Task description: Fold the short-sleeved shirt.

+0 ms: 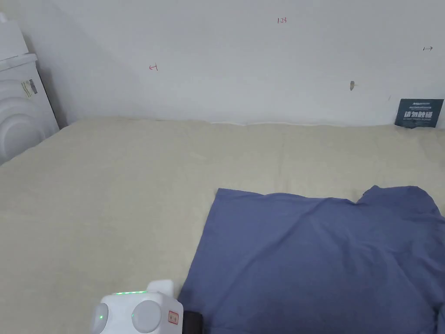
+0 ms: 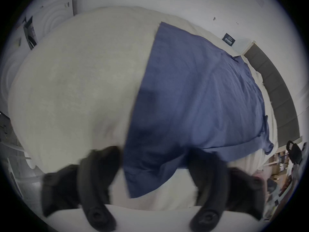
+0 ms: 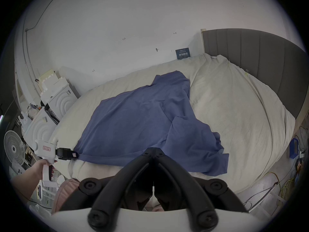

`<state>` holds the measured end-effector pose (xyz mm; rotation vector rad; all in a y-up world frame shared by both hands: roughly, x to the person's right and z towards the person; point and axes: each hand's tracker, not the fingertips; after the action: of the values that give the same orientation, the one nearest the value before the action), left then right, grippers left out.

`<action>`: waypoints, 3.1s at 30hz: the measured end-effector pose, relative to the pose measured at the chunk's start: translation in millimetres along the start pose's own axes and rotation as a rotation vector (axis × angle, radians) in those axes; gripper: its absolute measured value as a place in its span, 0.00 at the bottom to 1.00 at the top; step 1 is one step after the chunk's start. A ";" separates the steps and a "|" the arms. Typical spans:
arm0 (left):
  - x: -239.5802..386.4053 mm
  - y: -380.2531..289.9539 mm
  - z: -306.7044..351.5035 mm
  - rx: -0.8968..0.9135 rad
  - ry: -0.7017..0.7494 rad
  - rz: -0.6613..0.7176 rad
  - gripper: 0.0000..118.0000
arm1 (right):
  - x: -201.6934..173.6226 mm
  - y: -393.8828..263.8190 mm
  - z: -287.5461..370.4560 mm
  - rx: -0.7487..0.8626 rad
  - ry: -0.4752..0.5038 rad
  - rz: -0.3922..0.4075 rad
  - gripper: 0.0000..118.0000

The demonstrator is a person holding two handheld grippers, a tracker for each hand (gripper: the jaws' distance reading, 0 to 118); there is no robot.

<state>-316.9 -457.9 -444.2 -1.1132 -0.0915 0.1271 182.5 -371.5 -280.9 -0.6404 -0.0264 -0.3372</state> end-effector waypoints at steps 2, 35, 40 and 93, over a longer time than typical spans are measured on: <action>-2.1 -1.6 5.1 0.003 -0.004 -0.018 0.12 | 2.6 -1.7 -5.2 -0.012 -0.007 -0.011 0.00; 27.2 2.1 30.0 0.007 -0.028 -0.126 0.06 | 103.2 -9.2 -75.1 -0.442 -0.148 0.286 0.46; 21.9 3.5 35.7 0.013 -0.051 -0.100 0.06 | 96.0 -3.4 -59.9 -0.395 -0.115 0.314 0.09; 1.0 219.2 -65.6 0.039 -0.045 0.158 0.78 | 105.7 208.2 -247.0 -0.208 -0.237 -0.083 0.95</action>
<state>-319.2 -420.5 -669.9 -1.0780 -0.0404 0.2940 328.8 -392.9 -587.0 -0.8849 -0.2474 -0.3452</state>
